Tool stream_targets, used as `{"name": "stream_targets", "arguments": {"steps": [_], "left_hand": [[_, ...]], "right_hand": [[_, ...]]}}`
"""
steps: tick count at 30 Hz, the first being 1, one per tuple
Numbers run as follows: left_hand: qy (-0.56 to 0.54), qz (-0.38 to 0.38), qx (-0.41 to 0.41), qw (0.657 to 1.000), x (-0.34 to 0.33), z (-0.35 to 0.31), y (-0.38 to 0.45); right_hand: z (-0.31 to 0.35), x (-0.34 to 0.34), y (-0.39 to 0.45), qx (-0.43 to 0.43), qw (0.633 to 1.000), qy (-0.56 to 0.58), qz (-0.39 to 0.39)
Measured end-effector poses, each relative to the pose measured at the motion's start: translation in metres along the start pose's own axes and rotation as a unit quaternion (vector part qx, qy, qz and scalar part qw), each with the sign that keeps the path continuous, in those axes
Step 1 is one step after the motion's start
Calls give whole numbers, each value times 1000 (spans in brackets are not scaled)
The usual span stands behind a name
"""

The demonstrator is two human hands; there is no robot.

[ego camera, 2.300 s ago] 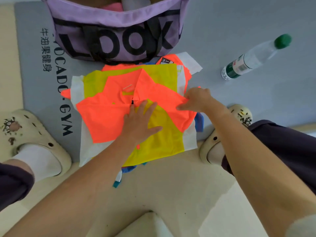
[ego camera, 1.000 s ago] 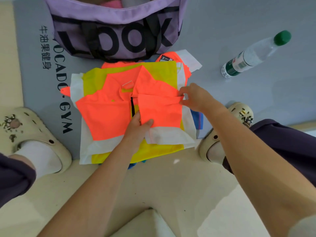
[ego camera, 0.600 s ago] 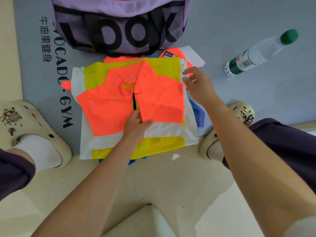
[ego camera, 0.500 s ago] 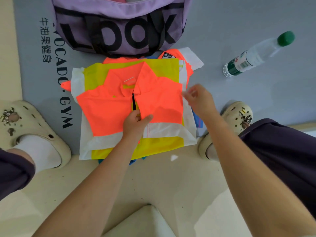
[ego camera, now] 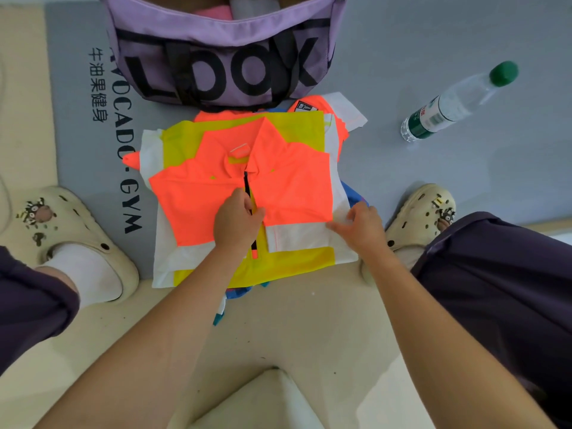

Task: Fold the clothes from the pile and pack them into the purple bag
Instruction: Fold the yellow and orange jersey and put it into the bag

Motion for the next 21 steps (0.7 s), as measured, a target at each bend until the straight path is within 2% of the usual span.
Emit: {"name": "stream_targets", "arguments": {"steps": [2, 4, 6, 9, 12, 15, 16, 17, 19, 21], "left_hand": [[81, -17, -143, 986, 0, -29, -10], [154, 73, -238, 956, -27, -43, -21], [233, 160, -253, 925, -55, -35, -30], [242, 170, -238, 925, -63, -22, -32], [225, 176, -220, 933, -61, -23, -28], [134, 99, -228, 959, -45, -46, -29], [61, 92, -194, 975, -42, -52, -31], [-16, 120, -126, 985, -48, -53, -32], [-128, 229, 17, 965, -76, -53, -41], [-126, 267, 48, 954, -92, -57, -48]], "right_hand": [[-2, 1, -3, -35, 999, 15, -10], [-5, -8, -6, -68, 996, 46, 22], [-10, -15, -11, -93, 992, 64, 51], [-22, -21, -19, -114, 988, 12, 101], [-25, -25, -23, -87, 982, -1, 169], [-11, -23, -30, -24, 974, 43, 219], [-4, -22, -34, -3, 968, 64, 243], [3, -23, -40, 12, 957, 93, 273], [21, -25, -51, 37, 930, 155, 330], [38, -27, -56, 62, 912, 197, 354]]}}
Point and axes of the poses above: each hand's wrist, its own y-axis towards the middle knuckle, its own x-axis out of the back of the hand, z = x × y, the point moved 9 cm from there along y, towards the middle knuckle, and after that the axes turned 1 degree about -y, right-handed, at the moved point
